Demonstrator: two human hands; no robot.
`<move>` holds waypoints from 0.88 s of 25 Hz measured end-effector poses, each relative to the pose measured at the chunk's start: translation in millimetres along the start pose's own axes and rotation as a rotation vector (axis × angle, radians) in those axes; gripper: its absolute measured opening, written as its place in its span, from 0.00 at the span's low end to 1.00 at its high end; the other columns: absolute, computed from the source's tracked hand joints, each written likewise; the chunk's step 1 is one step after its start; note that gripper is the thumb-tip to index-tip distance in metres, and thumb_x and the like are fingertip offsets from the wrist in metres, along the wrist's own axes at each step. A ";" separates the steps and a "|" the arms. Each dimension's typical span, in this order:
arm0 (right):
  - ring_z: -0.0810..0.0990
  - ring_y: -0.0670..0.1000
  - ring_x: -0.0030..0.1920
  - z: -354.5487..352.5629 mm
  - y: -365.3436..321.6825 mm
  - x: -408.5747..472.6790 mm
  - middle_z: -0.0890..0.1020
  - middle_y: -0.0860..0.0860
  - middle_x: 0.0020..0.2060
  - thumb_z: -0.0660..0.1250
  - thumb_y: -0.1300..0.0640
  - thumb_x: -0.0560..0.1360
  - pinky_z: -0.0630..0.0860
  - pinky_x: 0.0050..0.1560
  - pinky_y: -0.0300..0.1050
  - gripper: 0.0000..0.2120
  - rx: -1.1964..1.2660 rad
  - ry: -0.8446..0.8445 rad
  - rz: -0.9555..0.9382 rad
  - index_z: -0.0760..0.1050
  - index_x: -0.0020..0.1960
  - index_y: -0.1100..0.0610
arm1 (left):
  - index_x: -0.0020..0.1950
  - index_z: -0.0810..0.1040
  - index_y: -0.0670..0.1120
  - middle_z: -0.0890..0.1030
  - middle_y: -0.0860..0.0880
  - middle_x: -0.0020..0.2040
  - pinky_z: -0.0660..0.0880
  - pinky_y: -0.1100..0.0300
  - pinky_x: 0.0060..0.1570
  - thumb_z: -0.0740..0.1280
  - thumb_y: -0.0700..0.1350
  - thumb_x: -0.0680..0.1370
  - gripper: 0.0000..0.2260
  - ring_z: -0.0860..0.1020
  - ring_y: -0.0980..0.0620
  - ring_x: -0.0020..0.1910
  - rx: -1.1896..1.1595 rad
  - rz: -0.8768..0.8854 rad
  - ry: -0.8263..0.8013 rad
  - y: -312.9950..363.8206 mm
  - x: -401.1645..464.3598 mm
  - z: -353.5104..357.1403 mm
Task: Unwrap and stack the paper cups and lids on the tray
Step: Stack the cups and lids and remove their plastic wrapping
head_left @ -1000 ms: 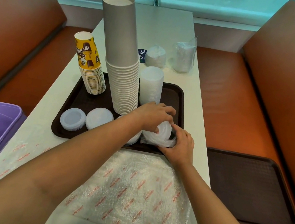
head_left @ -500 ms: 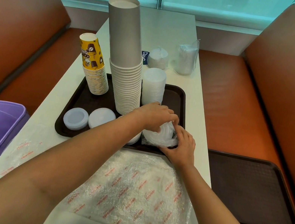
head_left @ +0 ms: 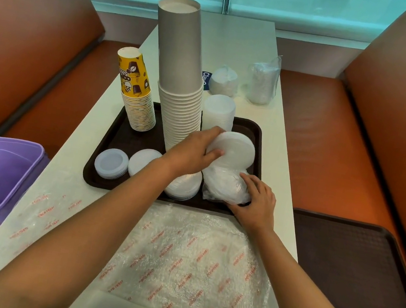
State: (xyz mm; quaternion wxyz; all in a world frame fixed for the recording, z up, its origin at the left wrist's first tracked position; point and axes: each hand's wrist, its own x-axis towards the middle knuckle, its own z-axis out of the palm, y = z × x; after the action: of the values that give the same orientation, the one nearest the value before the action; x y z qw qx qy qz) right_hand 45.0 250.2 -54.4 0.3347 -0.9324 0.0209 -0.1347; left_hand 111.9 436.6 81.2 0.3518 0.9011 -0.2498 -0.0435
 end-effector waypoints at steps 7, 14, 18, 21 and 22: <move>0.70 0.54 0.64 0.1 -1.6 -0.1 0.74 0.51 0.64 0.78 0.48 0.64 0.60 0.67 0.51 0.33 0.018 0.009 0.022 0.73 0.66 0.52 | 0.56 0.79 0.39 0.78 0.41 0.57 0.72 0.56 0.57 0.66 0.26 0.68 0.19 0.76 0.44 0.56 0.246 0.049 0.425 -58.3 -67.2 10.4; 0.70 0.55 0.64 0.8 -2.6 -0.9 0.74 0.52 0.64 0.77 0.48 0.65 0.61 0.67 0.52 0.33 0.022 0.006 0.040 0.72 0.67 0.54 | 0.59 0.78 0.42 0.78 0.43 0.58 0.70 0.48 0.63 0.69 0.38 0.65 0.22 0.75 0.41 0.59 0.372 0.036 0.169 -73.0 -82.4 22.5; 0.71 0.55 0.64 0.1 -3.1 -0.7 0.74 0.52 0.64 0.77 0.49 0.65 0.61 0.66 0.51 0.32 0.021 0.018 0.031 0.72 0.66 0.55 | 0.61 0.74 0.45 0.73 0.45 0.62 0.68 0.46 0.64 0.67 0.53 0.64 0.26 0.70 0.44 0.62 0.364 -0.021 0.110 -68.2 -79.8 19.8; 0.71 0.54 0.63 0.4 -3.7 -0.7 0.75 0.51 0.63 0.73 0.43 0.64 0.62 0.65 0.49 0.32 0.027 0.017 0.029 0.73 0.65 0.55 | 0.68 0.66 0.48 0.66 0.46 0.68 0.65 0.51 0.63 0.72 0.59 0.67 0.34 0.64 0.46 0.67 0.373 -0.112 0.065 -58.9 -61.2 13.2; 0.72 0.54 0.63 0.9 -3.8 -1.0 0.75 0.51 0.63 0.71 0.42 0.64 0.62 0.65 0.49 0.32 0.029 0.017 0.032 0.73 0.64 0.55 | 0.71 0.63 0.50 0.64 0.47 0.69 0.65 0.52 0.62 0.72 0.61 0.68 0.37 0.64 0.46 0.67 0.401 -0.162 -0.001 -56.7 -53.9 11.6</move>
State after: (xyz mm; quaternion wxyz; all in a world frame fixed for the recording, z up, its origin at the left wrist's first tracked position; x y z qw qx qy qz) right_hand 44.0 253.9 -52.9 0.3503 -0.9258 0.0369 -0.1374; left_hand 85.7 491.0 30.0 0.1609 0.9701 -0.1804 -0.0216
